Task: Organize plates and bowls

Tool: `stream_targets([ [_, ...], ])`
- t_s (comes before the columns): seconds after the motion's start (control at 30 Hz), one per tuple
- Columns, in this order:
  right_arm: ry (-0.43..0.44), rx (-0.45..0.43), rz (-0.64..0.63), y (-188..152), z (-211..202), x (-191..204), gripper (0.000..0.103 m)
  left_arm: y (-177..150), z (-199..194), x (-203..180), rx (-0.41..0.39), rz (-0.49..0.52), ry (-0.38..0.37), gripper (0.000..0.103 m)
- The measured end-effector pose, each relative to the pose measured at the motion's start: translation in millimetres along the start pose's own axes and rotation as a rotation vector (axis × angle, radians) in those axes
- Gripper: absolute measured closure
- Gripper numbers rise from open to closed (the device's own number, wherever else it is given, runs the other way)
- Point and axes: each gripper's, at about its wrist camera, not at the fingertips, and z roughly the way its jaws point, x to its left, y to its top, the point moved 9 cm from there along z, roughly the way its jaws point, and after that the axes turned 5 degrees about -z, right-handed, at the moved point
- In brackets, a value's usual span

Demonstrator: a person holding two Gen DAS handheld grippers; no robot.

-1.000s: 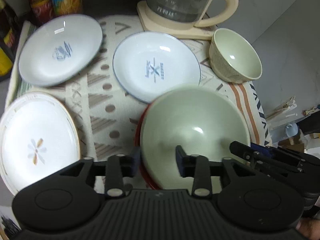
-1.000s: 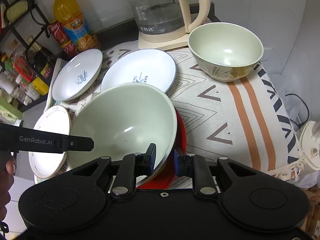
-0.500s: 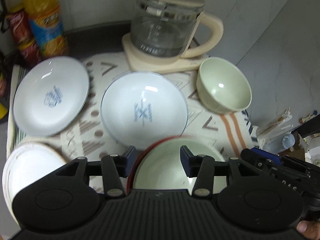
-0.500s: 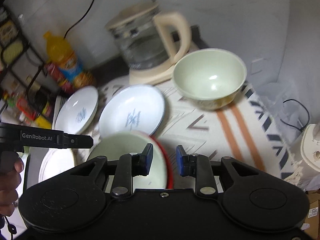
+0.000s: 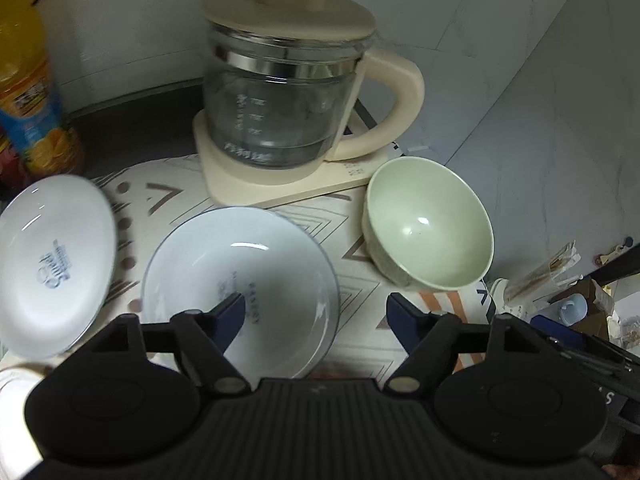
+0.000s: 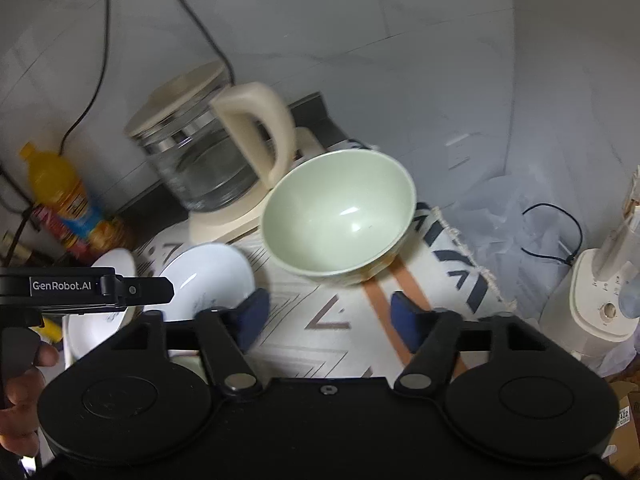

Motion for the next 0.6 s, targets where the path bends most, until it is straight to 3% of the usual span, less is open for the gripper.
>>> stream_targets([
  [0.27,-0.058,-0.009,0.067,11.3,17.2,-24.6,0.024,7.7,32.2,-13.5,0.020,0.012,-0.017,0.021],
  [0.6,-0.107,-0.008,0.127,16.6,43.4,-46.6,0.023,21.4,66.0,-26.5,0.007,0.016,-0.040,0.021],
])
